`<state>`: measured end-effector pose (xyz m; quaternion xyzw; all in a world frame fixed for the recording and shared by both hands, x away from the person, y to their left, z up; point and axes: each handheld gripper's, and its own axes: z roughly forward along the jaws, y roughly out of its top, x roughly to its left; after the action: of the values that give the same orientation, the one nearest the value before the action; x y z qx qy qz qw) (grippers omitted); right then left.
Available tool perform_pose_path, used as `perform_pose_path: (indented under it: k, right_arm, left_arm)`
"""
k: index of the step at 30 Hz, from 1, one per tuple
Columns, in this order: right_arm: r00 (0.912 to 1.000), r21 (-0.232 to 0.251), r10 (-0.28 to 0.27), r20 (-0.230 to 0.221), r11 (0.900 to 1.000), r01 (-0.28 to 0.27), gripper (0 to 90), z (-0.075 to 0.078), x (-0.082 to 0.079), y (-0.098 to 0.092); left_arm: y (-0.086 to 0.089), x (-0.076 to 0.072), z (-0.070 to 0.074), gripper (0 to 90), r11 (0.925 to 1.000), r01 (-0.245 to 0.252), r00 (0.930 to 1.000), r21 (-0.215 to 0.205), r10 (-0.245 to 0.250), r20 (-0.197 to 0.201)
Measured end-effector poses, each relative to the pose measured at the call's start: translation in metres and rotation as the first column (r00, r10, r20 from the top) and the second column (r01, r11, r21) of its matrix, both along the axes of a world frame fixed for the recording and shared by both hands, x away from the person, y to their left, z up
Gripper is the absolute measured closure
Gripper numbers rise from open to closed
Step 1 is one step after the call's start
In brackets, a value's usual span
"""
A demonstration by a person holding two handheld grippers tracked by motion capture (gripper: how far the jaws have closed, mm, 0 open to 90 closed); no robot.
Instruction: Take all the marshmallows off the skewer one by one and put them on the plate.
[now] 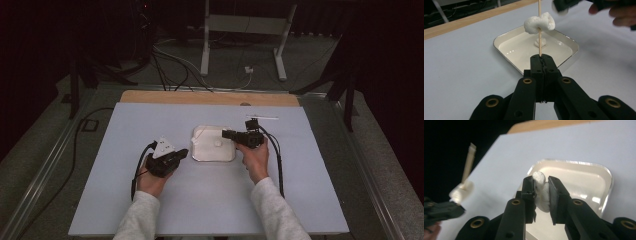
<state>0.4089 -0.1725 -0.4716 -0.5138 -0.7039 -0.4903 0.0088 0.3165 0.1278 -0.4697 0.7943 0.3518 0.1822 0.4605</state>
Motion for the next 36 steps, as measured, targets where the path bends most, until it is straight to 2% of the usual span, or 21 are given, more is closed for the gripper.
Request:
perform_pose_path:
  k: [2, 6, 8, 12, 16, 18, 22, 36]
  right_arm:
    - [1.0, -0.03, -0.003, -0.003, 1.0, 0.003, 71.8, -0.005, 0.0, 0.002]
    - [0.9999, -0.059, -0.006, -0.014, 0.998, 0.005, 48.6, -0.008, 0.001, 0.005]
    - [0.9998, -0.068, -0.013, -0.014, 0.998, 0.012, 43.3, -0.007, 0.001, 0.005]
    - [0.9997, -0.031, 0.004, -0.023, 1.0, -0.005, 36.1, -0.006, 0.0, 0.003]
    - [0.9989, 0.025, 0.045, -0.016, 0.999, -0.044, 34.2, -0.001, -0.005, 0.008]
    - [0.9974, 0.063, 0.071, -0.017, 0.996, -0.07, 33.6, 0.001, -0.006, 0.011]
    - [0.994, 0.103, 0.108, -0.015, 0.989, -0.106, 33.5, 0.003, -0.011, 0.018]
    - [0.9862, 0.139, 0.165, 0.015, 0.976, -0.165, 33.6, 0.011, -0.021, 0.036]
  left_arm:
    - [-0.001, 0.0, 0.0, 90.0, 1.0, 0.0, 1.0, -0.003, 0.0, 0.0]
    - [-0.002, 0.0, -0.001, 90.0, 1.0, 0.003, 1.0, -0.001, -0.003, -0.003]
    - [-0.003, 0.0, -0.001, 90.0, 1.0, 0.004, 1.0, 0.001, -0.004, -0.003]
    - [-0.004, 0.001, -0.001, 90.0, 1.0, 0.002, 1.0, 0.001, -0.002, -0.003]
    - [-0.006, 0.0, -0.001, 90.0, 1.0, 0.0, 1.0, 0.001, 0.0, -0.001]
    - [-0.007, 0.0, -0.001, 90.0, 1.0, 0.002, 1.0, 0.001, -0.002, -0.001]
    - [-0.008, 0.0, -0.001, 90.0, 1.0, 0.002, 1.0, 0.002, -0.002, 0.003]
    - [-0.011, -0.001, 0.001, 90.0, 1.0, 0.004, 1.0, -0.003, -0.004, 0.009]
